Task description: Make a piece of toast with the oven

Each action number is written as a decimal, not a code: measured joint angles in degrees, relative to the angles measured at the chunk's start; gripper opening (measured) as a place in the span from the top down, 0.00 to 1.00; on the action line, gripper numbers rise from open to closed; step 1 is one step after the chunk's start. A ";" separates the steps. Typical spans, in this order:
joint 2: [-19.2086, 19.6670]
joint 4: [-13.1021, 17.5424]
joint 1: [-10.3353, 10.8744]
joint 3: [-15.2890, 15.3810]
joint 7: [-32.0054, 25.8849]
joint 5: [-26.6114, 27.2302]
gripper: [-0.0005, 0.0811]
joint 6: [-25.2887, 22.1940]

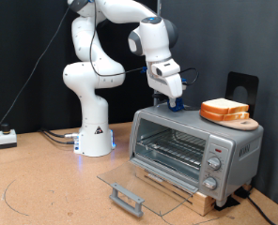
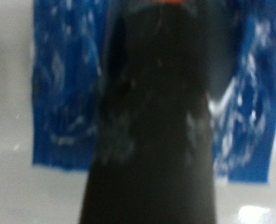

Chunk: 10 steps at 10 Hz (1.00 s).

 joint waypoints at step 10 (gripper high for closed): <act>-0.09 -0.09 1.62 -1.96 -4.42 13.63 0.00 -1.36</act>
